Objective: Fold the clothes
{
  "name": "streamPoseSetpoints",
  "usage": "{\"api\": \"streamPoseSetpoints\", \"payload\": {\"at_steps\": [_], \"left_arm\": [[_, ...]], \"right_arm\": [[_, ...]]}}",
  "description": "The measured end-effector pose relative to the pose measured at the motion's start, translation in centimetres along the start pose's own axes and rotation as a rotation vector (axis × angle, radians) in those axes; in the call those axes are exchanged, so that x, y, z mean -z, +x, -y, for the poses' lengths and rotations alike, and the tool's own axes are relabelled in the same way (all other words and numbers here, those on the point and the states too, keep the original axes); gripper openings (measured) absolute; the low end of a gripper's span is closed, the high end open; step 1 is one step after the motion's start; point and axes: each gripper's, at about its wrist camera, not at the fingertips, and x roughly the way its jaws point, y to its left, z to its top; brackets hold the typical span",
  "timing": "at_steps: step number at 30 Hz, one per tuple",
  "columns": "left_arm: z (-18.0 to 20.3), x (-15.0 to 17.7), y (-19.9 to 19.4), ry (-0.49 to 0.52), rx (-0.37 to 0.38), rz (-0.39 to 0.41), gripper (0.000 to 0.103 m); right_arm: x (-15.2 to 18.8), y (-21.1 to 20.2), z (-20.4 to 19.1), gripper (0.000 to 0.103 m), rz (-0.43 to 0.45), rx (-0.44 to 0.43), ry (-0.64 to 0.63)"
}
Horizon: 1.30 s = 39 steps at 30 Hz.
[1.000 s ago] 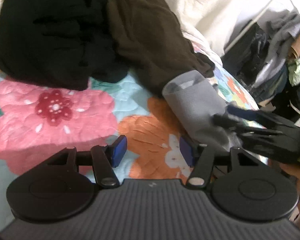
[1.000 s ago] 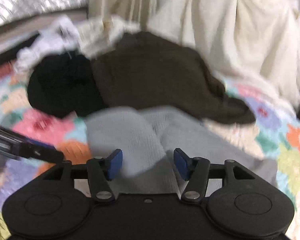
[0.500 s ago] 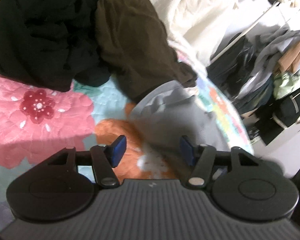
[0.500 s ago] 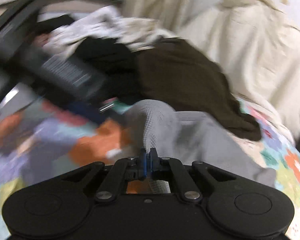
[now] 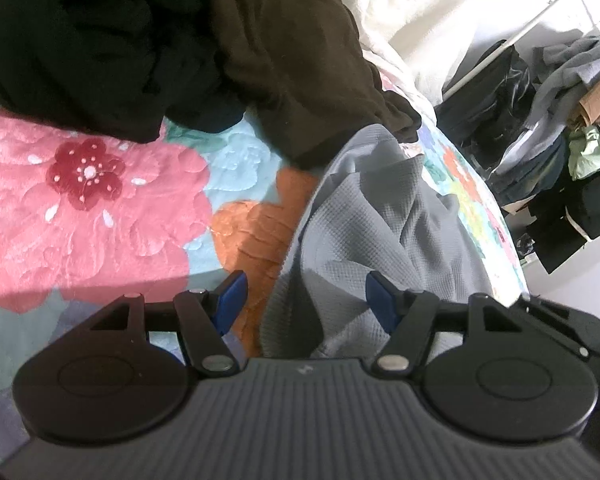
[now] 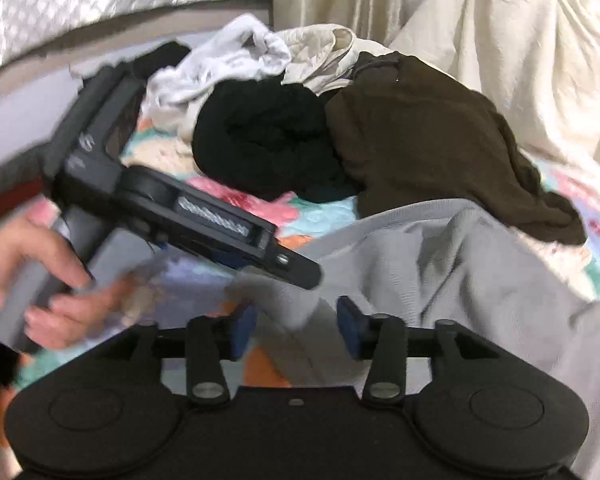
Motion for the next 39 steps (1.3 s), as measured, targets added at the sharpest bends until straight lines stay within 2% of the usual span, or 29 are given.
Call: {"api": "streamPoseSetpoints", "payload": {"at_steps": [1,3,7,9,12,13,14,15,16,17,20,23,25,28,31,32,34,37,39], "left_arm": [[-0.1,-0.1,0.0,-0.008,0.002,-0.002,0.067],[-0.2,-0.1,-0.1,-0.019,0.010,-0.002,0.069],[-0.3,-0.3,0.0,-0.037,0.021,-0.007,0.069],[-0.7,-0.5,-0.2,-0.072,0.030,0.002,0.069],[-1.3,-0.9,-0.8,-0.105,0.020,0.034,0.069],[-1.5,-1.0,-1.0,-0.112,0.015,0.041,0.069],[-1.6,-1.2,-1.0,-0.120,0.016,0.043,0.069],[-1.7,-1.3,-1.1,-0.129,0.017,0.044,0.069],[-1.8,-1.4,-1.2,-0.138,0.018,0.045,0.069],[-2.0,-1.5,-1.3,-0.146,0.019,0.046,0.069],[-2.1,-2.0,-1.9,-0.178,0.052,0.079,0.069],[-1.3,-2.5,-3.0,-0.137,0.030,0.132,0.069],[-0.7,-2.6,-3.1,-0.108,0.016,0.137,0.070],[0.3,-2.9,-2.3,-0.090,0.024,0.125,0.069],[1.6,-3.3,-1.1,-0.053,0.044,0.117,0.070],[2.1,-3.4,-0.6,-0.045,0.046,0.114,0.070],[2.9,-3.7,0.7,-0.031,0.055,0.109,0.070],[4.4,-4.2,3.0,0.001,0.072,0.087,0.070],[5.5,-4.6,4.7,0.036,0.076,0.052,0.070]], "right_arm": [[0.0,0.1,-0.1,0.053,0.001,0.023,-0.035],[0.4,0.5,-0.6,0.067,0.007,0.054,-0.095],[0.2,2.5,-1.9,0.069,-0.066,0.043,-0.223],[0.3,2.9,-2.9,0.068,-0.068,0.049,-0.258],[0.6,3.2,-4.4,0.066,-0.042,0.106,-0.317],[0.7,3.6,-4.6,0.063,-0.056,0.117,-0.323],[0.8,4.1,-4.8,0.044,-0.071,0.127,-0.328],[0.8,4.4,-4.8,0.012,-0.097,0.128,-0.319],[0.8,4.8,-4.8,0.005,-0.125,0.129,-0.310],[0.5,4.4,-4.6,0.005,-0.118,0.138,-0.293],[-1.3,1.2,-2.5,0.005,-0.035,0.125,-0.177],[-2.7,-2.5,2.8,0.005,0.039,0.141,0.000],[-3.0,-4.5,7.6,0.005,0.076,0.193,0.123],[-2.8,-6.5,14.3,0.005,0.088,0.321,0.267],[-2.7,-6.7,22.1,0.005,0.063,0.360,0.474],[-2.5,-6.5,24.1,0.005,0.063,0.388,0.509],[-2.1,-5.7,26.6,0.005,0.043,0.435,0.496],[-1.0,-3.8,29.5,0.005,0.011,0.384,0.555],[0.0,-3.1,30.6,0.005,0.000,0.380,0.577]]}}
